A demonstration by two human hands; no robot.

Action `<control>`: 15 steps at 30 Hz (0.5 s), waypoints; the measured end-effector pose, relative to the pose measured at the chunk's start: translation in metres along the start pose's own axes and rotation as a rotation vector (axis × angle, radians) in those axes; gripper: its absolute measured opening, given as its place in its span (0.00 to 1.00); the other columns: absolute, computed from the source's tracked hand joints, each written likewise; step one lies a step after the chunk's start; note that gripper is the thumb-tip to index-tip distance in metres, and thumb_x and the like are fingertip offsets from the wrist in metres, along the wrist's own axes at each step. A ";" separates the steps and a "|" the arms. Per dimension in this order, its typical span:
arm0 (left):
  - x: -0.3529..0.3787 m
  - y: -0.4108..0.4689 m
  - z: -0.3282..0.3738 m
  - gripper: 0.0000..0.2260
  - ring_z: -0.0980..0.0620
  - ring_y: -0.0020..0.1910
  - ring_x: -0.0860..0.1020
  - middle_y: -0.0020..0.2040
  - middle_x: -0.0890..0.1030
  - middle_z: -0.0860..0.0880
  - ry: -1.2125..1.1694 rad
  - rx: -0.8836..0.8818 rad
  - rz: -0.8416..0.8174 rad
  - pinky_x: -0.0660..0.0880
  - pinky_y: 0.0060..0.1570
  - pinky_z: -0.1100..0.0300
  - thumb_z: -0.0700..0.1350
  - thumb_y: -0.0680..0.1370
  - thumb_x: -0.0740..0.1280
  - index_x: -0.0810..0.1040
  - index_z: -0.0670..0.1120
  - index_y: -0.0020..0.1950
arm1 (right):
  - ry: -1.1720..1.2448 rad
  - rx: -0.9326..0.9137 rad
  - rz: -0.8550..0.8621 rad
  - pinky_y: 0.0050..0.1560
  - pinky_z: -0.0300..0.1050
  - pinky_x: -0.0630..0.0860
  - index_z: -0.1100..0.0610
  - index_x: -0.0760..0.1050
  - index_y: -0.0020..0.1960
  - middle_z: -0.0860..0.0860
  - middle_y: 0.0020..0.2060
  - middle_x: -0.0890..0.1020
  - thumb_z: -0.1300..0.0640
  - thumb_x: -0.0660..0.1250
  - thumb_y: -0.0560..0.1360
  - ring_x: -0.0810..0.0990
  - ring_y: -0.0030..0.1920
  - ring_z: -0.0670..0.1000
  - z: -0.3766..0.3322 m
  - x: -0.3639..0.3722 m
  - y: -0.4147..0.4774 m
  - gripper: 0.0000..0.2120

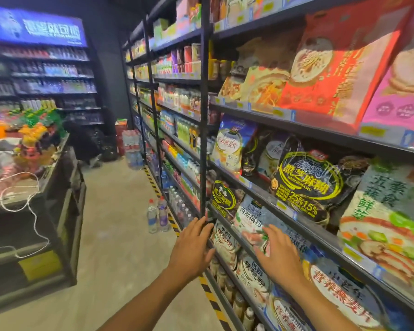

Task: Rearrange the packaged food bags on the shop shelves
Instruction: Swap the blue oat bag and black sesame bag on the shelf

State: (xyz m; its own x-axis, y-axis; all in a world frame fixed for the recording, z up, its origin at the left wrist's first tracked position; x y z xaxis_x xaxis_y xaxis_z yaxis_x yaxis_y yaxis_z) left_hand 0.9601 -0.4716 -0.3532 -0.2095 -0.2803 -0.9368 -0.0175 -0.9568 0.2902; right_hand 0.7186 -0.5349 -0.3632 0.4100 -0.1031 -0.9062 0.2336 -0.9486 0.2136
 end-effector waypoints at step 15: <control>0.032 0.216 -0.073 0.33 0.47 0.82 0.57 0.83 0.58 0.51 -0.129 0.031 0.048 0.61 0.78 0.46 0.62 0.81 0.63 0.56 0.53 0.83 | 0.061 0.011 0.049 0.77 0.54 0.64 0.52 0.60 0.80 0.50 0.79 0.62 0.40 0.64 0.80 0.61 0.79 0.53 -0.011 0.016 0.205 0.33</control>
State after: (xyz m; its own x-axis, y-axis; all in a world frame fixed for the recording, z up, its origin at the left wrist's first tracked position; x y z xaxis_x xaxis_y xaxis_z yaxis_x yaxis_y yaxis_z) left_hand 1.0210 -0.6933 -0.3345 -0.3349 -0.3113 -0.8894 -0.0339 -0.9393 0.3415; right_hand 0.7828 -0.7282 -0.3302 0.4735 -0.1318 -0.8709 0.2026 -0.9459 0.2533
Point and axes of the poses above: each hand's wrist, its own y-axis towards the middle knuckle, its own x-axis out of the palm, z = x × y, the point moved 7 cm from there along y, towards the middle knuckle
